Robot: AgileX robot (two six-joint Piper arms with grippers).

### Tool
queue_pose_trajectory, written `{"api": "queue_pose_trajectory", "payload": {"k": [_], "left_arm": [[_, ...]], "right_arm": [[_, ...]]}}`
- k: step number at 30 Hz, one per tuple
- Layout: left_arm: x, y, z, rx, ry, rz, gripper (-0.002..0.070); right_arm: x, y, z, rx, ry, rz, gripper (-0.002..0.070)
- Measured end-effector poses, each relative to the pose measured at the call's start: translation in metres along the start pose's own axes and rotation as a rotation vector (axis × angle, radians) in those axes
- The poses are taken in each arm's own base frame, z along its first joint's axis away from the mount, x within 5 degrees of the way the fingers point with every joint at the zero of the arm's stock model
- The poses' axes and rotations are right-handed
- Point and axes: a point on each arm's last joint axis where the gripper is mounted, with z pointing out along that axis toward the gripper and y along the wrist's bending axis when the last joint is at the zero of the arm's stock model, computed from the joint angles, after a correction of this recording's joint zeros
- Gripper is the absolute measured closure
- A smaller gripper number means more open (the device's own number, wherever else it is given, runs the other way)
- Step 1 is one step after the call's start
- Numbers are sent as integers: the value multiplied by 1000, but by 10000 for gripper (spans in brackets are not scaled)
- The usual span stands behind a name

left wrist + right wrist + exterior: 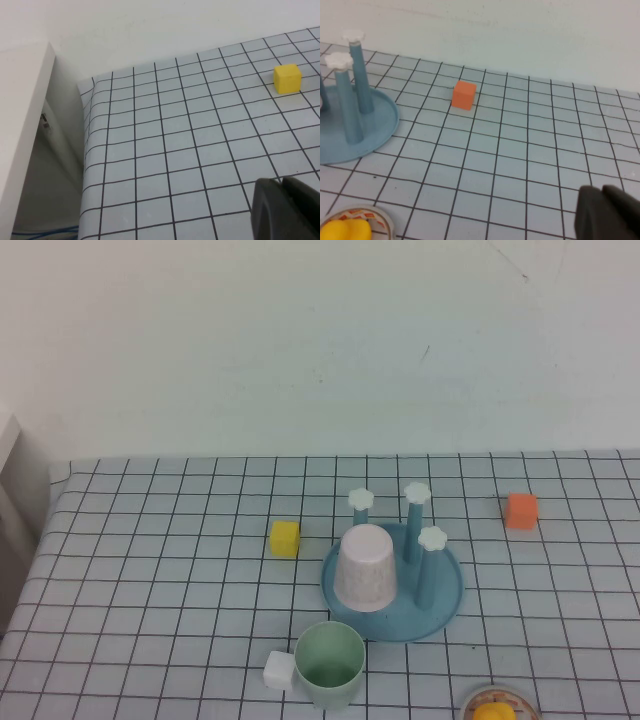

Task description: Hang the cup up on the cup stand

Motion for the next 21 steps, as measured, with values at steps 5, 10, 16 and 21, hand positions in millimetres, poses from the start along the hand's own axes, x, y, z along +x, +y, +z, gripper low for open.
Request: {"api": "queue_pose_trajectory", "payload": {"k": [5, 10, 16, 21], "left_arm": [[0, 0, 0, 0, 0, 0, 676], [0, 0, 0, 0, 0, 0, 676], [0, 0, 0, 0, 0, 0, 676], [0, 0, 0, 0, 0, 0, 676]], "right_arm": [[0, 0, 0, 4, 0, -9, 678], [0, 0, 0, 5, 0, -12, 678], [0, 0, 0, 5, 0, -13, 678], [0, 0, 0, 5, 0, -13, 678]]}}
